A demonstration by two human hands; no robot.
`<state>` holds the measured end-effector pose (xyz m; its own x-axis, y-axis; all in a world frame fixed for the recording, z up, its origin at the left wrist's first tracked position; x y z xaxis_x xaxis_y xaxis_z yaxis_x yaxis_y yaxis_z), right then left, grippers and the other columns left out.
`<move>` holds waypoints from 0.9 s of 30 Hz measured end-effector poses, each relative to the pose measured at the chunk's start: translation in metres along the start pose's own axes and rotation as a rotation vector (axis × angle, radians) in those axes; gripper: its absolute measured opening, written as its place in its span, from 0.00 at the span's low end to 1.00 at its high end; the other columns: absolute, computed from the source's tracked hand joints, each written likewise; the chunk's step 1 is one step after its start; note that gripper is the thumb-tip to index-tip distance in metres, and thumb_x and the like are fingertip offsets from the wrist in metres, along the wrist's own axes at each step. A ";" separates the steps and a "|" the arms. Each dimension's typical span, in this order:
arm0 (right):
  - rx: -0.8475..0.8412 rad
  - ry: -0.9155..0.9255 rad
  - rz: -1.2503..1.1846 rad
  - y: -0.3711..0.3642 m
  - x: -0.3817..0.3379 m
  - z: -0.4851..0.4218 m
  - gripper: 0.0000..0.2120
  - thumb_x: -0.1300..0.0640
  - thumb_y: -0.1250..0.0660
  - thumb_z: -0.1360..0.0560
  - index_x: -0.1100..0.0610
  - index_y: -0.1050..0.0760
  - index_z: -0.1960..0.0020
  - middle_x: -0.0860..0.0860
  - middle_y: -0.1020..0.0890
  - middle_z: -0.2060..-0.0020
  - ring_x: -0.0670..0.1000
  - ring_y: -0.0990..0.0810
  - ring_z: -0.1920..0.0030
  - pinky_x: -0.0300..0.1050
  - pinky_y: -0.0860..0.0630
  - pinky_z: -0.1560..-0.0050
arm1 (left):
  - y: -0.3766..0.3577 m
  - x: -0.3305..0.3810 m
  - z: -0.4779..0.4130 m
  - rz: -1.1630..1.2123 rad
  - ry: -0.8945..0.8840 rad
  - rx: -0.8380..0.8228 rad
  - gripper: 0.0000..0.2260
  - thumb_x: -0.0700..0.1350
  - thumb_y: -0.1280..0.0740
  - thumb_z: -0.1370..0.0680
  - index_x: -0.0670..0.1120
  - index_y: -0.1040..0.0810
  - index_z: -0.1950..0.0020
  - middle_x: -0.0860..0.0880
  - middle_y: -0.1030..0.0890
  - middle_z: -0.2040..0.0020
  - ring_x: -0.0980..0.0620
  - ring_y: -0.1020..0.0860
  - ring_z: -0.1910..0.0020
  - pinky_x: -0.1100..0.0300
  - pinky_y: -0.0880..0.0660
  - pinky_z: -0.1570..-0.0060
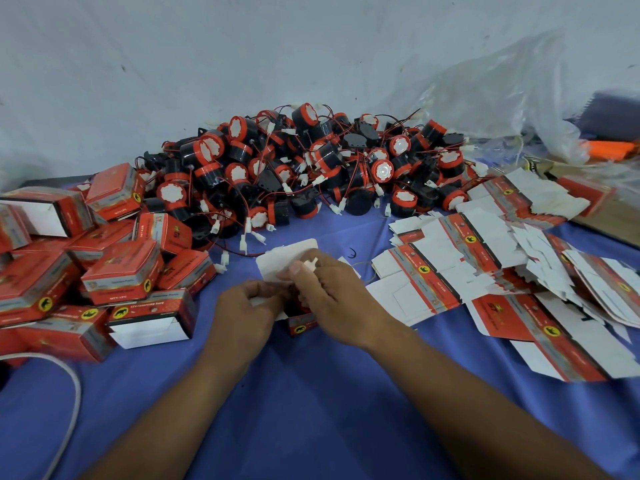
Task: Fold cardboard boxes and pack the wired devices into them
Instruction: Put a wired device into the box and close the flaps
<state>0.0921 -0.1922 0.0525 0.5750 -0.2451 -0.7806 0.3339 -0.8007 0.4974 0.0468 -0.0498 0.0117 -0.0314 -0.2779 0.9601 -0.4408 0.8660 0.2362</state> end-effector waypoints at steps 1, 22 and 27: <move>0.010 0.016 0.021 -0.001 0.000 -0.001 0.19 0.56 0.42 0.15 0.68 0.22 0.55 0.56 0.22 0.57 0.55 0.23 0.57 0.58 0.26 0.52 | 0.000 0.000 0.000 -0.016 -0.015 0.015 0.07 0.37 0.30 0.23 0.48 0.15 0.56 0.54 0.14 0.58 0.58 0.16 0.57 0.70 0.23 0.59; -0.059 0.145 0.045 -0.003 0.002 -0.001 0.11 0.56 0.30 0.21 0.64 0.19 0.55 0.51 0.22 0.57 0.46 0.22 0.60 0.37 0.26 0.58 | -0.003 0.010 0.002 -0.722 -0.380 -0.289 0.20 0.53 0.49 0.20 0.45 0.20 0.54 0.46 0.24 0.52 0.45 0.28 0.50 0.46 0.27 0.52; -0.046 0.185 0.072 -0.010 -0.004 -0.002 0.08 0.58 0.33 0.19 0.62 0.22 0.44 0.48 0.22 0.54 0.45 0.25 0.57 0.37 0.28 0.54 | -0.003 0.006 0.001 -0.587 -0.391 -0.315 0.14 0.47 0.45 0.19 0.45 0.22 0.55 0.47 0.24 0.53 0.45 0.26 0.54 0.45 0.27 0.53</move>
<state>0.0881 -0.1819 0.0508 0.7247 -0.1923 -0.6617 0.3184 -0.7581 0.5691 0.0469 -0.0542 0.0166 -0.2118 -0.8041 0.5554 -0.2094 0.5925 0.7779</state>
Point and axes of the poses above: each hand's wrist, its own z-axis away from the middle knuckle, its own y-axis out of the back of the hand, x = y × z, the point moved 4 cm from there along -z, towards the middle knuckle
